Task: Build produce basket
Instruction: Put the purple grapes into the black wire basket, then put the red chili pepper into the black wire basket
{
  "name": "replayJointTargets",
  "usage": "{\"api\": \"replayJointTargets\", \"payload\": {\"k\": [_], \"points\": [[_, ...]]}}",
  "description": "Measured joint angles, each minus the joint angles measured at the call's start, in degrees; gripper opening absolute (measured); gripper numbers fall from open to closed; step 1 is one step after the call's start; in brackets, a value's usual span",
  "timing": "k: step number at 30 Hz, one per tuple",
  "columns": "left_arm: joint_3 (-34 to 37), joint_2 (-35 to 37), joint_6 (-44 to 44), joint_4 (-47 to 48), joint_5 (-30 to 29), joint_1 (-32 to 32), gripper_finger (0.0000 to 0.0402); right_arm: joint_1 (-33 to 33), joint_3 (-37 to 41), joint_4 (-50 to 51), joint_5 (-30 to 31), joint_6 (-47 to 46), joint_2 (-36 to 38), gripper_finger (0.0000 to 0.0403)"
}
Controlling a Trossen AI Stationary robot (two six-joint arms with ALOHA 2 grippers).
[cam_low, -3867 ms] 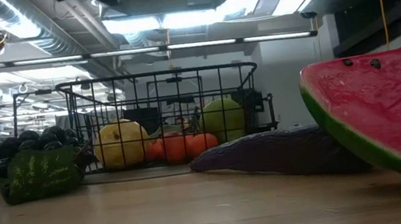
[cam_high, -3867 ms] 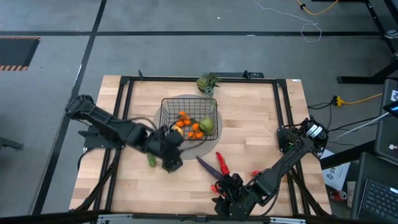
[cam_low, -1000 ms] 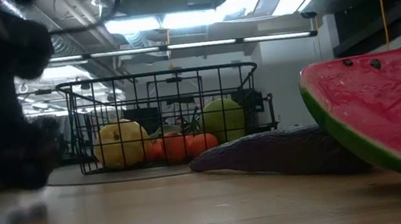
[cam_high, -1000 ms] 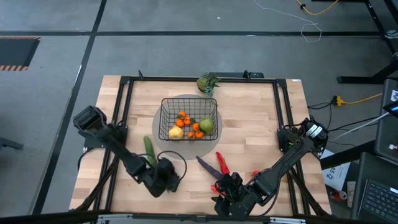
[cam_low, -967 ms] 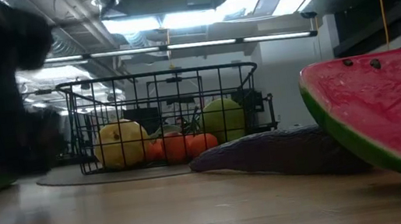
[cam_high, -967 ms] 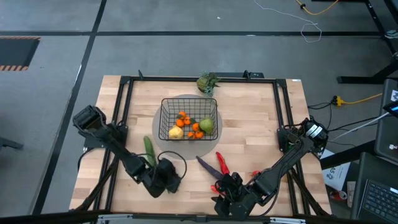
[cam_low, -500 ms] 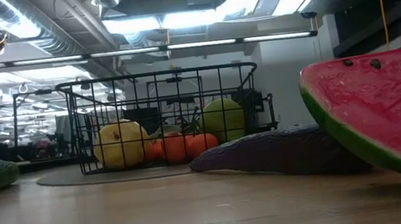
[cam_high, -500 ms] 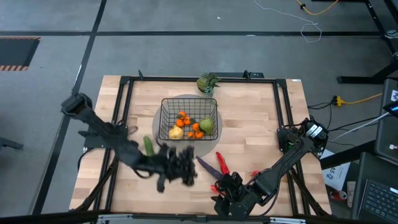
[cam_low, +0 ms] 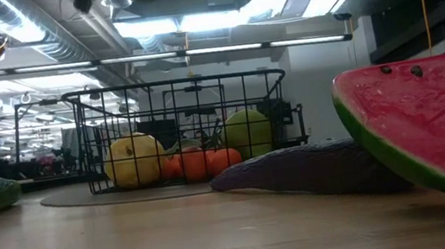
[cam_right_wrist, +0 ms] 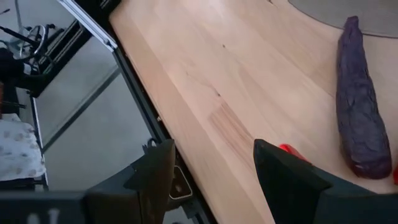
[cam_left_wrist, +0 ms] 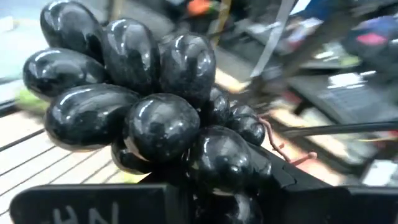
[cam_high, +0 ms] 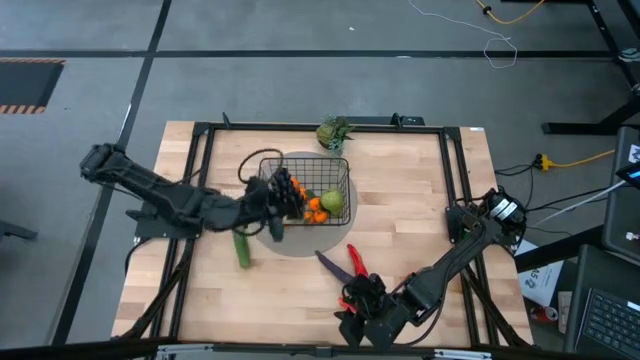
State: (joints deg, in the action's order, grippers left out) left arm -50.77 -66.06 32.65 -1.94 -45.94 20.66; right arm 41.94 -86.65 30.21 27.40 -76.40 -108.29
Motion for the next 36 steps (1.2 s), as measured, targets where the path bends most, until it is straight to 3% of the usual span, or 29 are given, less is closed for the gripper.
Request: {"api": "replayJointTargets", "payload": {"k": [7,17,25,32,36], "points": [[0.0,-0.1,3.2,2.6,5.9,-7.1,0.014,-0.5,0.0,-1.0,0.0,0.0,0.0,0.022],[0.0,0.0,8.3,7.9,6.8,-9.5,0.0237,-0.5,0.0,-1.8,0.0,0.0,0.0,0.022],[0.0,0.0,18.4,22.0,10.2,-11.3,0.024,-0.5,0.0,-1.8,0.0,0.2,0.0,0.022],[0.0,0.0,24.2,21.0,13.4,-11.3,0.024,-0.5,0.0,-1.7,0.0,0.2,0.0,0.022],[0.0,0.9,24.1,18.8,20.2,-11.1,0.024,-0.5,0.0,-1.7,0.0,0.1,0.0,0.022]]}}
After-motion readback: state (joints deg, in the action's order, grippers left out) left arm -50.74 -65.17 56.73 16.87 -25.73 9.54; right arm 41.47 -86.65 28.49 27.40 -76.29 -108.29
